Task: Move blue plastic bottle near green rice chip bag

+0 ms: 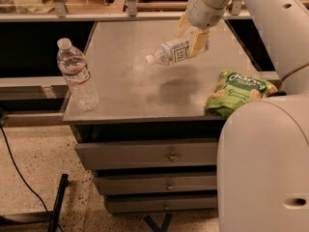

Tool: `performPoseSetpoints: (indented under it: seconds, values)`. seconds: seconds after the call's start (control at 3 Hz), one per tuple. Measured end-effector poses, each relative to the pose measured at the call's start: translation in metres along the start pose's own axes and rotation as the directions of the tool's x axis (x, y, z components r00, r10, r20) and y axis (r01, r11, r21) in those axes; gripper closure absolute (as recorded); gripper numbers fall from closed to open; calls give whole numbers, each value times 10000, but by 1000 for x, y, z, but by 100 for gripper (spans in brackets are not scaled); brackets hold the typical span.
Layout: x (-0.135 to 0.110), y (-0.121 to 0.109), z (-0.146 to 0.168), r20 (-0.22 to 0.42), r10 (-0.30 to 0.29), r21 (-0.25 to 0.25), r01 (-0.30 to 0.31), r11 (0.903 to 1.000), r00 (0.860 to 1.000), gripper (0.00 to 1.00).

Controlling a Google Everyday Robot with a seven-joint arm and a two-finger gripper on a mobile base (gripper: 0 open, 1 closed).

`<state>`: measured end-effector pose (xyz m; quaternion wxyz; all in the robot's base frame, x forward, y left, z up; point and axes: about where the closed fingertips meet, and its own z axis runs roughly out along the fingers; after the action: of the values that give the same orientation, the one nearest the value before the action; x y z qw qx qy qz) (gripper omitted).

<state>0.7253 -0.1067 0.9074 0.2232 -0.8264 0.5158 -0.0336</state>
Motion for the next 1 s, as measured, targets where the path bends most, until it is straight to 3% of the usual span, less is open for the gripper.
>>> performPoseSetpoints:
  seconds: [0.33, 0.67, 1.0]
  values:
    - [18, 14, -7, -269, -233, -180, 228, 9996, 9994, 100]
    - [24, 33, -12, -19, -1007, -657, 1003, 9928, 9949, 100]
    - [20, 44, -7, 437, -1632, -1113, 1671, 9796, 9856, 100]
